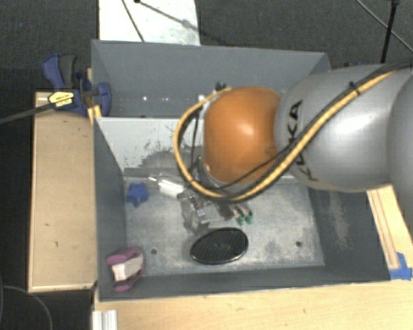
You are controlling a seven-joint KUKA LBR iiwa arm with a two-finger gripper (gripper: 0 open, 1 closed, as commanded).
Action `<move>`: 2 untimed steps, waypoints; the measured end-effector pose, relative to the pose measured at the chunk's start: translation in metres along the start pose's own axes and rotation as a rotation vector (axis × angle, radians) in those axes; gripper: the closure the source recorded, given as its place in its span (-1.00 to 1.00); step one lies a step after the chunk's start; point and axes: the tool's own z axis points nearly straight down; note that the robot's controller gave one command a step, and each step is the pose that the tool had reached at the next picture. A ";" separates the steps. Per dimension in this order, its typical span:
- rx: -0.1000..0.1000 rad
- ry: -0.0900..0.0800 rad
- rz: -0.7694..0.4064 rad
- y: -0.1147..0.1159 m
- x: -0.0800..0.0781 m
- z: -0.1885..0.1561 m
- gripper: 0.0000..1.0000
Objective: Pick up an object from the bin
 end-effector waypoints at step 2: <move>-0.006 0.006 -0.015 -0.067 0.033 0.107 -1.00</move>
Offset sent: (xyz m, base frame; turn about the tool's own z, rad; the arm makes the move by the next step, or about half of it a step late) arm 0.0000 0.0000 0.0000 0.0000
